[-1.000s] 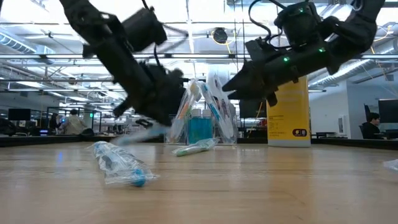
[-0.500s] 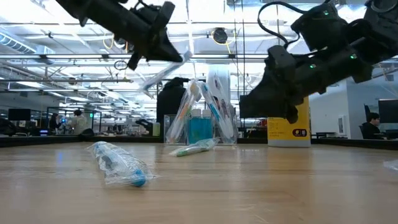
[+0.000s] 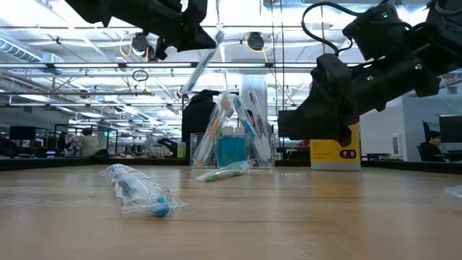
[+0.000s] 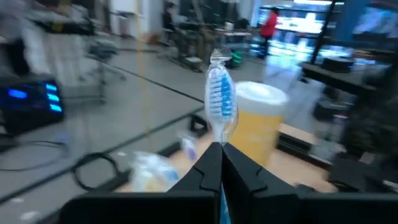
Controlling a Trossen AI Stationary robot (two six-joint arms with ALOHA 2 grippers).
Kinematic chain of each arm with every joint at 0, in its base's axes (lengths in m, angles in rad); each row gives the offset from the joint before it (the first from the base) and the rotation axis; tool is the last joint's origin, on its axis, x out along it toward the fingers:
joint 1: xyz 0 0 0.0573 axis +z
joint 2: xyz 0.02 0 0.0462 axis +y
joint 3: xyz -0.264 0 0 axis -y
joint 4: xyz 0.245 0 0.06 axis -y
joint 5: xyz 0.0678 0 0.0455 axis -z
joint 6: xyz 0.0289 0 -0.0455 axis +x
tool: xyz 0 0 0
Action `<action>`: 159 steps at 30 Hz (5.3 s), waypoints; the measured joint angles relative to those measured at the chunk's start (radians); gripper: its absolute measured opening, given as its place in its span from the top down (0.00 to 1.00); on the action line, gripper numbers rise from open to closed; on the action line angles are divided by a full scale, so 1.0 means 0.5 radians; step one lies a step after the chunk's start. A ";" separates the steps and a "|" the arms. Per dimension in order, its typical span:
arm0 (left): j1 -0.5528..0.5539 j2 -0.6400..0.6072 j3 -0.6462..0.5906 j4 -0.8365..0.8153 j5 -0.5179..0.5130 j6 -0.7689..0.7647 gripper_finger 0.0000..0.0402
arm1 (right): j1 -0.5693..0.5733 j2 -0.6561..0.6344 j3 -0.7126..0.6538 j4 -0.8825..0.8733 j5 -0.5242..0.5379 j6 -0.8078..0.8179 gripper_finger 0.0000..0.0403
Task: Pick & Place toothbrushing station
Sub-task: Put the blue toothbrush into the left compartment of the transparent organizer, then put the green toothbrush into the right compartment of the transparent organizer
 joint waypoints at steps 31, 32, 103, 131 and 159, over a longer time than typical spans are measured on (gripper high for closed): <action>0.379 0.466 0.000 0.555 -0.359 0.142 0.98 | -0.226 0.000 0.000 0.151 0.105 -0.235 0.58; 0.390 0.494 0.000 0.570 -0.359 0.142 0.98 | -0.226 0.000 0.000 0.148 0.105 -0.235 0.58; 0.301 0.751 0.000 0.002 -0.370 0.227 0.85 | -0.221 0.000 0.000 0.104 0.098 -0.211 0.58; -0.008 0.542 0.007 -0.498 -0.234 -0.178 0.63 | -0.154 -0.001 0.001 0.095 0.097 -0.210 0.58; -0.233 1.009 0.027 -0.175 0.636 -1.015 0.63 | -0.161 -0.001 0.001 0.076 0.116 -0.228 0.58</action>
